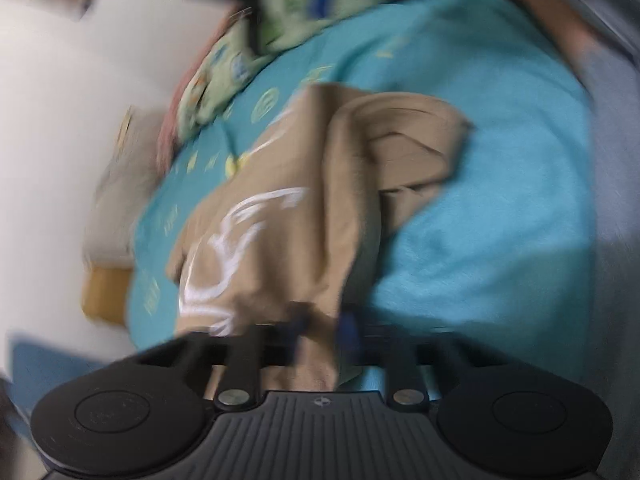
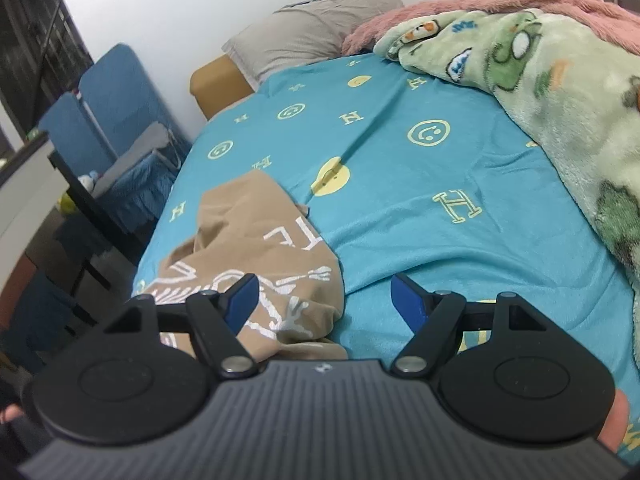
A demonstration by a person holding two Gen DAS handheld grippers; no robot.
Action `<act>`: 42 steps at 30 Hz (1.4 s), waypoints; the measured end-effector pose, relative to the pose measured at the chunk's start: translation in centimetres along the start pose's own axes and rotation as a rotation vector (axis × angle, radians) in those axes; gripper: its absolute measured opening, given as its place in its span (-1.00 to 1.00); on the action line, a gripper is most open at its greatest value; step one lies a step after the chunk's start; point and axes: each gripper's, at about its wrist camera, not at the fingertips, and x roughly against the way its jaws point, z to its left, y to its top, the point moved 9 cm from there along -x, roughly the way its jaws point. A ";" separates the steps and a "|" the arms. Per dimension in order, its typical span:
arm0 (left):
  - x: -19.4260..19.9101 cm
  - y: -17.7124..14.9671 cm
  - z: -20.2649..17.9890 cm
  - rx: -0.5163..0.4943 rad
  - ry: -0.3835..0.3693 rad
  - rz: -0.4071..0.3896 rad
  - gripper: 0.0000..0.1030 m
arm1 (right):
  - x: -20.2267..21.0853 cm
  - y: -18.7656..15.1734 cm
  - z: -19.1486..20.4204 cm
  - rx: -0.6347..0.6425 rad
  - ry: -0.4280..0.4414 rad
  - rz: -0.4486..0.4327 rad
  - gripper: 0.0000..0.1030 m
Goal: Fold clothes
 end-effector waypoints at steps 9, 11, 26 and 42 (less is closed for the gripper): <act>6.5 -0.1 14.1 1.045 -0.507 -0.414 -0.90 | 1.5 0.1 4.8 0.203 0.128 -0.101 0.46; 7.1 -0.7 16.0 1.165 -0.555 -0.466 -0.90 | 2.4 -0.1 6.3 0.273 0.166 -0.142 0.46; 5.6 -0.2 17.9 1.261 -0.349 -0.452 -0.90 | -0.5 -5.5 9.5 0.691 -0.083 -0.057 0.54; -3.4 2.9 17.5 0.992 -0.102 -0.204 0.11 | -3.2 -1.3 -3.0 -0.239 -0.051 0.089 0.55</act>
